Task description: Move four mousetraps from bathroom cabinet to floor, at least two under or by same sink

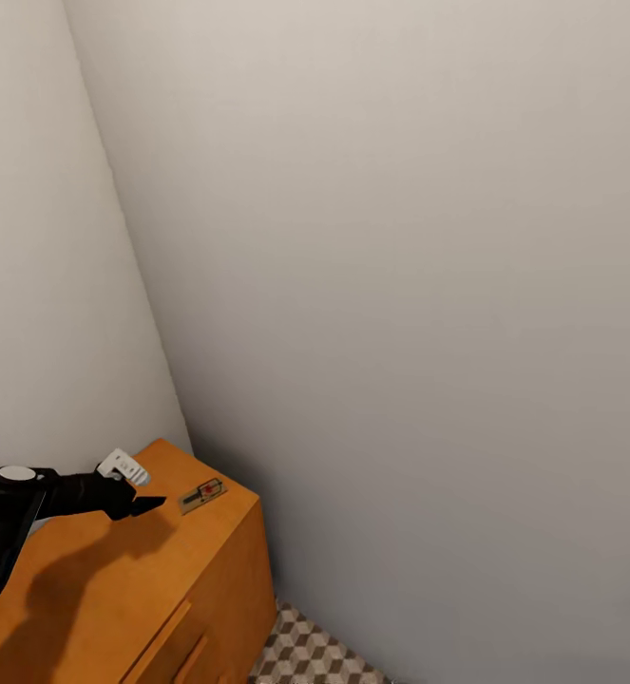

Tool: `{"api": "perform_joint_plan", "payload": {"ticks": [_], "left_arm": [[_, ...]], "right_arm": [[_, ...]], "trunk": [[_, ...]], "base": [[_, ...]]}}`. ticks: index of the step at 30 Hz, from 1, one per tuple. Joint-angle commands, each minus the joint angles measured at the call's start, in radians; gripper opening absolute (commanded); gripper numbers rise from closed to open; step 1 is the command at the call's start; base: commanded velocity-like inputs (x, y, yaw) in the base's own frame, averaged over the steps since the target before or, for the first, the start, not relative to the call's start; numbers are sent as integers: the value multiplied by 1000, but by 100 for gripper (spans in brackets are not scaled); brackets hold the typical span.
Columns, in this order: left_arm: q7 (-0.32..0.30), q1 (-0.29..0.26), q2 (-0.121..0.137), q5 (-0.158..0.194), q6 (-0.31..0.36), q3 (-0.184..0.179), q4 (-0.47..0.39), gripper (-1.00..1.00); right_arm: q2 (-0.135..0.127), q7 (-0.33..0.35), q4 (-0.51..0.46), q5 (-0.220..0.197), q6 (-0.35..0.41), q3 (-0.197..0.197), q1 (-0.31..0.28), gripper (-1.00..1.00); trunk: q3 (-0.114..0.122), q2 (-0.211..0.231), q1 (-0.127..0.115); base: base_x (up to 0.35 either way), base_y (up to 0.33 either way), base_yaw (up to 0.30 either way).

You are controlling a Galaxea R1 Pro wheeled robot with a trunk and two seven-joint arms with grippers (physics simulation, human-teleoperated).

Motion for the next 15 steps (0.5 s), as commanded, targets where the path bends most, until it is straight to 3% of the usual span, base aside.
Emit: {"api": "perform_joint_plan", "payload": {"ticks": [1,15], "left_arm": [[-5,-1,0,-6,9,1,-2,100],[-2,-1,-2,-3,5,-12,-3,100]], "right_arm": [[0,-1,1,-9,-4,7,-1,100],[0,-1,1,-9,-4,7,-1,100]], "trunk": [[-3,-2,1],[-16,-2,1]], "base": [[0,0,0],[0,0,0]]}}
